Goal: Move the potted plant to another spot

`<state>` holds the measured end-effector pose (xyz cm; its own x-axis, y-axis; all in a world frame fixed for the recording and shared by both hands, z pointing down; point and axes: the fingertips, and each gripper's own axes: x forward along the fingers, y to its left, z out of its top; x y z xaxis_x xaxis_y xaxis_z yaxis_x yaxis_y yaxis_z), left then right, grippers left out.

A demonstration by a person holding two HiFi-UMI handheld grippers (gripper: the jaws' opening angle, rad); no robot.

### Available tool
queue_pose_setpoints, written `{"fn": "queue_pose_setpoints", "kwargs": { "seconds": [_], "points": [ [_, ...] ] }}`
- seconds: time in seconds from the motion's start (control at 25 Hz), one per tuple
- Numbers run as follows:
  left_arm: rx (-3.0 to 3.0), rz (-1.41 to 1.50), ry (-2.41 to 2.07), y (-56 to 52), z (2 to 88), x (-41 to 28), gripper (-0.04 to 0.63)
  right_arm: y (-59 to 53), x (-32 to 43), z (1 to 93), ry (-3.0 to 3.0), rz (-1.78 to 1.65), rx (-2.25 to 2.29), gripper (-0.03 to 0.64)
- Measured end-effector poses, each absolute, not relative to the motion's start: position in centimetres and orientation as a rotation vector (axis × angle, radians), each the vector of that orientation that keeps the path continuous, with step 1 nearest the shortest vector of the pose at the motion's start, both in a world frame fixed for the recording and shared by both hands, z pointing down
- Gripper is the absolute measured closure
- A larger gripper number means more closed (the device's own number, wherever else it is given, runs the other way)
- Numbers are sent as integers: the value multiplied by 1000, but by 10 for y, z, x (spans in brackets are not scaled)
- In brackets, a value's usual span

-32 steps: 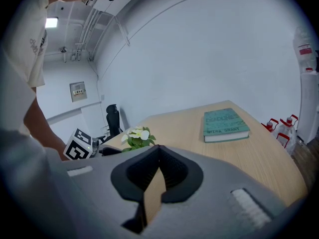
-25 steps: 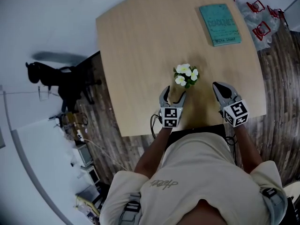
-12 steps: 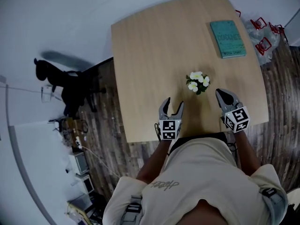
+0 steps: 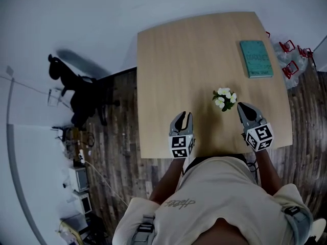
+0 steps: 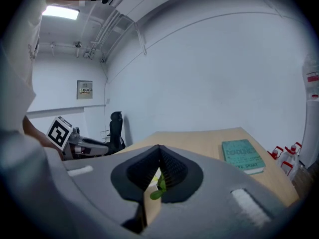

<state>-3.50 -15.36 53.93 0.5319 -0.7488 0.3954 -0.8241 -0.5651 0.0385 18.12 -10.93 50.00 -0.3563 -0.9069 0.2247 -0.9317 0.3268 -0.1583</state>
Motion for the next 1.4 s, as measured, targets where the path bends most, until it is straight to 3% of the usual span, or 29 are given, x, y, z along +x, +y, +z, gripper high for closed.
{"fn": "queue_pose_setpoints", "kwargs": {
  "seconds": [0.16,0.92,1.4],
  "points": [
    [2553,408,-1373,-158,512,-43,580,-115,171,467,-2528,274,1725,614],
    [2712,102,-1290,-185,389,-26,580,-114,161,363,-2576,-107,1767,614],
    [2776,82,-1322,-195,358,-37,580,-110,151,347,-2597,-158,1747,614]
  ]
}}
